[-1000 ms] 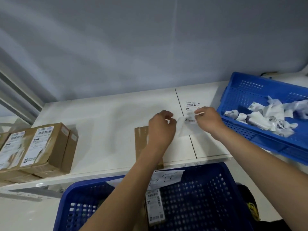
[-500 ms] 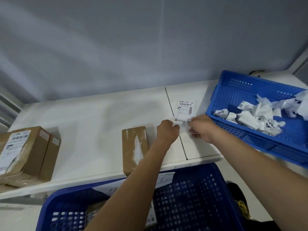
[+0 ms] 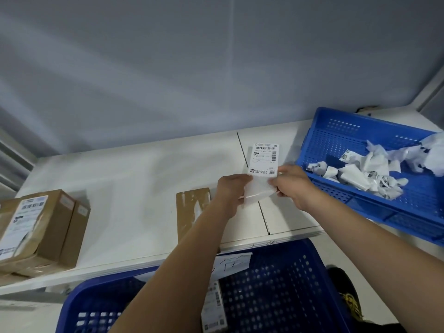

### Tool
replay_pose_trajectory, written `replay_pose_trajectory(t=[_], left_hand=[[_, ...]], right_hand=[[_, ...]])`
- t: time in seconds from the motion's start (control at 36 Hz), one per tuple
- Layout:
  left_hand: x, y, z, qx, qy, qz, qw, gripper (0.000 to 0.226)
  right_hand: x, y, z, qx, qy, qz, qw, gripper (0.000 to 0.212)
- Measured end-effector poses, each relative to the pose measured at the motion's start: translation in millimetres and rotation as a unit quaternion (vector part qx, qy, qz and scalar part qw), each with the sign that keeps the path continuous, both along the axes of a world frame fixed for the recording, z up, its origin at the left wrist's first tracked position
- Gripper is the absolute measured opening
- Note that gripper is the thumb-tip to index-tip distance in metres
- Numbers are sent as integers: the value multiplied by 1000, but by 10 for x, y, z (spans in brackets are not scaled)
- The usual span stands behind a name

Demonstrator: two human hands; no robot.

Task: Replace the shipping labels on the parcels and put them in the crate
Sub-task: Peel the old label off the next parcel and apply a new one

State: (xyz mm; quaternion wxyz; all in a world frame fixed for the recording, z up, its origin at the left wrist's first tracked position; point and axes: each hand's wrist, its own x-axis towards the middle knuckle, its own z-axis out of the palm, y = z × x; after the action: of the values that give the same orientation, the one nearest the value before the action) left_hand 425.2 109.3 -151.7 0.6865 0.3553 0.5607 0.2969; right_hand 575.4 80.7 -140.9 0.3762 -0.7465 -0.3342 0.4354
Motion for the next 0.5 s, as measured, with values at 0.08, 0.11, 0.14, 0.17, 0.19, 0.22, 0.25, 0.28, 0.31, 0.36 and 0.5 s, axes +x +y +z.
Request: replay_pose_trajectory(t=[0.08,0.11,0.14,0.17,0.19,0.22,0.25,0.28,0.31,0.36,0.5], left_hand=[[-12,-3,-3,12,-26,9,1000,16],[-14,-4,3,19,-28,13,999,14],[-18,0,8,25,-27,21,999,12],[-23,1,19,29,-26,29,999,10],[-26,3,27,31,-25,36,999,11],[-25,6,29,33,-25,42,998,13],[-22,5,30,36,-26,47,998,17],[-17,0,36,39,-28,49,998,20],[-8,-10,56,44,-30,50,997,20],[14,-25,79,58,-27,46,997,8],[60,-68,117,98,-28,28,994,5]], right_hand=[[-31,-19,33,18,-31,21,999,34],[-43,-27,56,25,-39,26,999,36],[-54,-33,77,31,-45,28,998,37],[-60,-38,99,37,-50,30,998,38],[-68,-39,117,43,-59,33,997,38],[-73,-46,135,50,-72,37,996,38],[-76,-52,147,56,-86,39,994,38],[-81,-63,158,63,-106,40,992,40],[-84,-74,163,73,-138,41,987,43],[-87,-96,179,111,-241,46,963,49],[-47,-92,285,195,-354,140,904,40]])
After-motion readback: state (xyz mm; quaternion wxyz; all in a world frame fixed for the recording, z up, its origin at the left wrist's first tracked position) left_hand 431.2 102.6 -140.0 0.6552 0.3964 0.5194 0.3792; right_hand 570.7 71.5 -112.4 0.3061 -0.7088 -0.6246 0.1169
